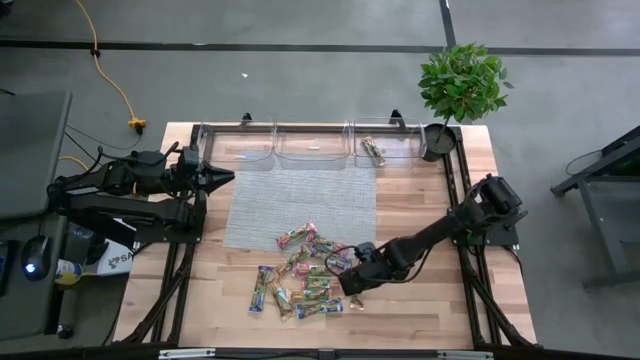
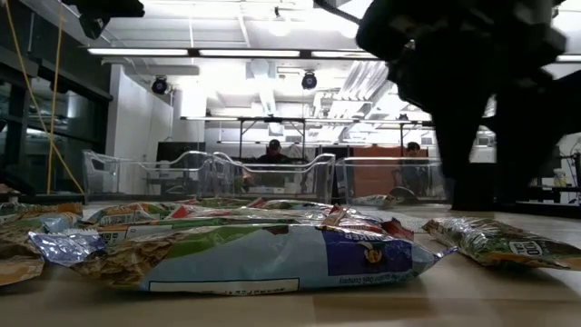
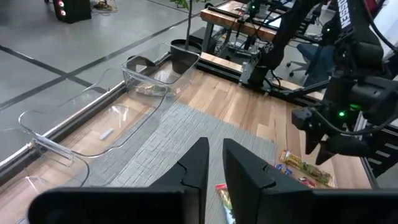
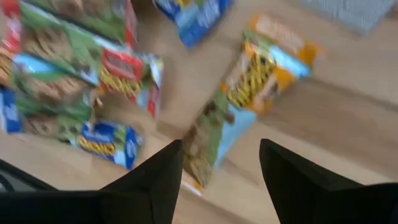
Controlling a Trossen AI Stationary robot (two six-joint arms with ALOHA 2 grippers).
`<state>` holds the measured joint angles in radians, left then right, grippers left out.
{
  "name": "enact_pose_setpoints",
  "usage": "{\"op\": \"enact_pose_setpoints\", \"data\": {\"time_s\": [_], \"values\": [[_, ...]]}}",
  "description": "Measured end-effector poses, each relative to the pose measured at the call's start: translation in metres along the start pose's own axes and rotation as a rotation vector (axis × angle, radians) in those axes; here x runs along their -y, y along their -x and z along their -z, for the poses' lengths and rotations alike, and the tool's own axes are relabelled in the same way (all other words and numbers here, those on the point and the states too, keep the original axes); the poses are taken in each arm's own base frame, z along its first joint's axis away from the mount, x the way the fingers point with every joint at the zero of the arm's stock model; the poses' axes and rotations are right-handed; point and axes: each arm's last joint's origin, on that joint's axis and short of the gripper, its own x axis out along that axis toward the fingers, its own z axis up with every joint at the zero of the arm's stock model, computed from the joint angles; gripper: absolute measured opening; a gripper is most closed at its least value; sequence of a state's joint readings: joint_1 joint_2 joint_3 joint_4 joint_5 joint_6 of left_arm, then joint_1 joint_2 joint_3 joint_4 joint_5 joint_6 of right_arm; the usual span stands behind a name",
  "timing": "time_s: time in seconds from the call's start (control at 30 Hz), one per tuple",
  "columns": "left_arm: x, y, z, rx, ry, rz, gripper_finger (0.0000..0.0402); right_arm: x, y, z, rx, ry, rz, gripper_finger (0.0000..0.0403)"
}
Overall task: Pick and place Granola Bars by type
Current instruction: Put the yellow granola bar into the right transparent bin
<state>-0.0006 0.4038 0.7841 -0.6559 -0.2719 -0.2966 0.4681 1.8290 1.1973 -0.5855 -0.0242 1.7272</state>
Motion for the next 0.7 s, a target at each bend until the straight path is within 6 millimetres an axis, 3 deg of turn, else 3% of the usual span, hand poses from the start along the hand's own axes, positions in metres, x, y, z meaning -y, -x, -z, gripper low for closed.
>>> {"op": "enact_pose_setpoints", "data": {"time_s": [0.37, 0.7], "values": [[0.001, 0.000, 0.000, -0.006, 0.000, 0.019, 0.0065, 0.002, -0.001, -0.014, 0.032, 0.027, 0.030, 0.0217], [0.000, 0.000, 0.000, -0.007, 0.000, 0.018, 0.0066, 0.001, -0.031, -0.015, -0.027, 0.024, 0.055, 0.0218]]}}
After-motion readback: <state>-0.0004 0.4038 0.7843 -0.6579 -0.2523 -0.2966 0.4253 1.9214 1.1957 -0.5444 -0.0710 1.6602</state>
